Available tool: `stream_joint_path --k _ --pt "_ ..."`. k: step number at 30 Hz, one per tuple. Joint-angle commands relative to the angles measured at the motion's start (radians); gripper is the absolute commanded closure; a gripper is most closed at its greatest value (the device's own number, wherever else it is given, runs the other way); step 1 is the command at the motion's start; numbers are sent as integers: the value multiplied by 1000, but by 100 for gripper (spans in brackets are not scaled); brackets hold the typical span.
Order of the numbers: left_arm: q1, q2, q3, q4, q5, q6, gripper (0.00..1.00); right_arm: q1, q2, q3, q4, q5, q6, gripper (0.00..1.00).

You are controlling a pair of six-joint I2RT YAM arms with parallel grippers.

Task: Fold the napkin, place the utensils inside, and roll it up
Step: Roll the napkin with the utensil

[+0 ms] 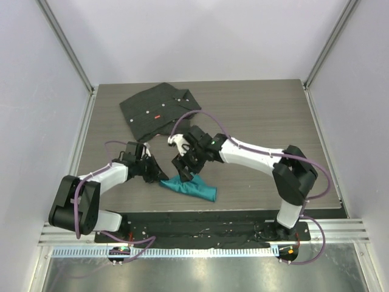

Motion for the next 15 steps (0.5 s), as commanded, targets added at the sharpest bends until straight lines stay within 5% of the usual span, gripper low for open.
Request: stream_joint_path --k 1,7,15 --pt "-4 38 68 -112 -21 48 100 140 -85 -67 125 312 -96 31" --pt "-4 91 101 -127 -6 62 100 283 -65 -105 177 535 -155 31" --pt "-4 113 116 -132 3 67 100 335 -30 -137 228 630 -198 32"
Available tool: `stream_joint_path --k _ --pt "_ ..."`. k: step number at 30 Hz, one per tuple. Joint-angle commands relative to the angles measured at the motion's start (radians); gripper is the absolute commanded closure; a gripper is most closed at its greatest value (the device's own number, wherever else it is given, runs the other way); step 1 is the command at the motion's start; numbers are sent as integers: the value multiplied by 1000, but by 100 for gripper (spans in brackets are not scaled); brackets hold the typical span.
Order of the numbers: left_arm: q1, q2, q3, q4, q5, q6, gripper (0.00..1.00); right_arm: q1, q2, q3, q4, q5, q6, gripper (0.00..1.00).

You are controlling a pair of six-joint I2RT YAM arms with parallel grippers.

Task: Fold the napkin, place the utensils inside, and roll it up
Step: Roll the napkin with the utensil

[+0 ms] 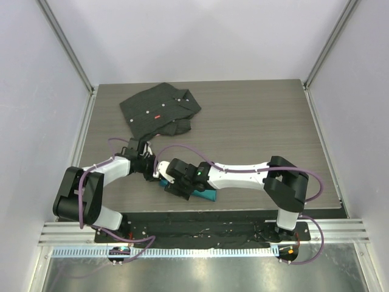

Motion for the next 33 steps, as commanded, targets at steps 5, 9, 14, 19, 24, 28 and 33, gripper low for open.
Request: stream_joint_path --k 5,9,14,19,24,28,33 --pt "-3 23 27 -31 -2 28 100 15 25 -16 71 92 -58 35" --pt "-3 31 32 -30 1 30 100 14 43 -16 59 46 -50 39" --pt "-3 31 35 -25 5 31 100 3 71 -15 36 -14 -29 47" --pt "-3 20 52 -20 5 31 92 -54 100 -3 -8 -220 16 62" --pt "-2 -33 79 -72 -82 48 49 -164 132 -6 -19 -460 75 68" --pt "0 -70 90 -120 -142 65 27 -215 148 -10 -12 -583 95 70" --pt "0 -116 52 -113 -163 60 25 -267 165 -29 16 -736 120 71"
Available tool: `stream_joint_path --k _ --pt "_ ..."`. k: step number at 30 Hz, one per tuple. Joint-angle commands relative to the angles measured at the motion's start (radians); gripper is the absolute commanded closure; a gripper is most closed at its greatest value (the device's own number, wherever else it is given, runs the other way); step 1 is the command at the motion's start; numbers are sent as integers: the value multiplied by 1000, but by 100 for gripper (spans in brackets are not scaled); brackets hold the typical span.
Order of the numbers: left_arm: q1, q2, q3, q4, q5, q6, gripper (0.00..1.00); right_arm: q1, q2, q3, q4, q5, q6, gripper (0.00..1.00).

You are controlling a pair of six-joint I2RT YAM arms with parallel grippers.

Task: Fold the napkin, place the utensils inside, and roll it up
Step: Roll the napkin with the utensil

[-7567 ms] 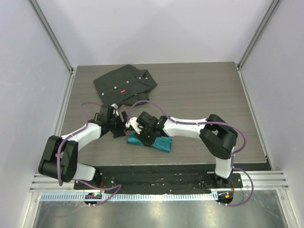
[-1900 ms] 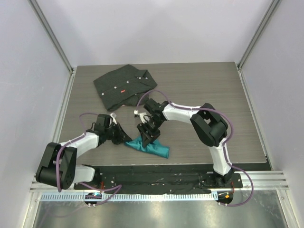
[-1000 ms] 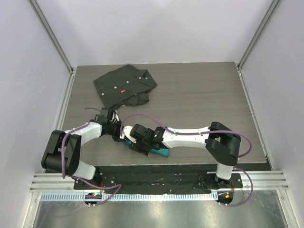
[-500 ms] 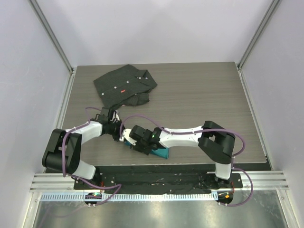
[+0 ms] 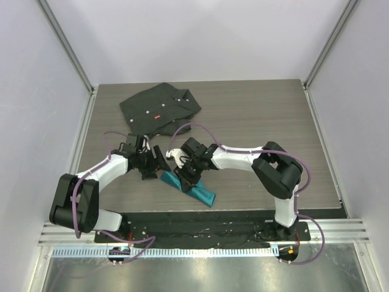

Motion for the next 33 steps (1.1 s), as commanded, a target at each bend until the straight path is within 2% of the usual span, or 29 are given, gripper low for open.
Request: stream_joint_path --k 1,8,20,29,32,33 --pt "-1 -75 -25 11 -16 15 25 -27 51 -31 -23 -196 45 71" --pt "-2 -162 -91 116 39 -12 25 -78 110 -44 9 -328 77 71" --pt "-18 -52 -155 283 148 -68 34 -109 174 -35 46 -382 95 71" --pt "-29 0 -170 345 164 -80 60 -109 173 -47 46 -353 92 71" --pt "-31 3 -175 345 164 -80 74 -110 159 -45 43 -314 98 71" --pt "-32 5 -176 343 165 -81 82 -110 148 -38 39 -286 101 69"
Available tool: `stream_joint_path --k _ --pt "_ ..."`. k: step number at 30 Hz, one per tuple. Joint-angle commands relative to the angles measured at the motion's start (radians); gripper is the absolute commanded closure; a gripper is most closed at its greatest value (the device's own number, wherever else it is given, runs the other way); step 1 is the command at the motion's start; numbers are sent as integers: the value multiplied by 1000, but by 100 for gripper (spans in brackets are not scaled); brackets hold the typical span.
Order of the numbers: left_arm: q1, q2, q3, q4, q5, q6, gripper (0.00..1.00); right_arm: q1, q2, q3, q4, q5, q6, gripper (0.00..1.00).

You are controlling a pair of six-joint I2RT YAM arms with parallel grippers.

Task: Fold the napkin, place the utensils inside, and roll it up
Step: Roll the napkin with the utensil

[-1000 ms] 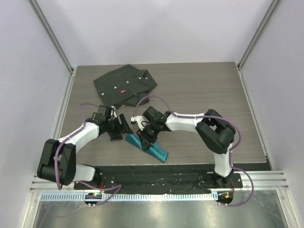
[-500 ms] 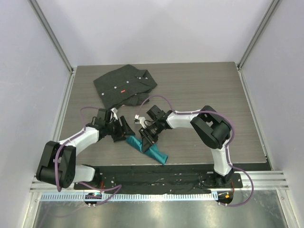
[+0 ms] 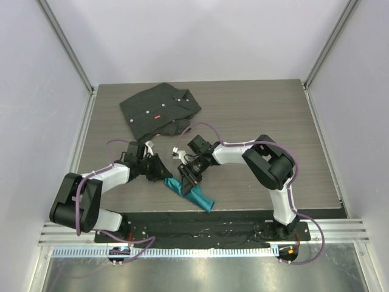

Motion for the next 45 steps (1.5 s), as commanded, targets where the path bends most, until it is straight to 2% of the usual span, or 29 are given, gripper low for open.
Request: stream_joint_path --k 1,3,4,6,11,13,14,18,22,28,34,38,45 --pt "-9 7 -11 49 24 -3 85 9 11 -15 -56 179 -14 66" --pt "-9 7 -12 45 28 -5 94 9 -18 5 -71 207 -12 62" --pt "-9 10 -12 43 30 -6 96 9 -33 11 -89 239 -9 55" --pt "-9 10 -14 34 28 -6 100 9 -80 31 -114 271 -9 48" --pt "-9 12 -8 8 25 -5 100 35 -185 60 -145 466 -15 35" --pt "-9 16 -1 -15 25 -3 100 92 -237 62 -145 561 -29 32" --pt "-9 19 5 -24 24 -2 100 116 -251 59 -140 689 -37 31" --pt "-9 42 29 -86 10 11 100 254 -291 40 -103 970 -57 30" --pt "-9 58 40 -113 2 18 100 359 -302 17 -54 1140 -80 30" --pt "-9 62 49 -121 4 17 100 425 -268 13 -37 1181 -101 31" --pt "-9 61 54 -130 0 17 100 425 -228 6 -39 1125 -110 42" --pt "-9 64 58 -135 -4 17 100 426 -219 -3 -31 1094 -109 46" --pt "-9 62 62 -141 -9 17 100 425 -179 -21 -28 1107 -103 45"
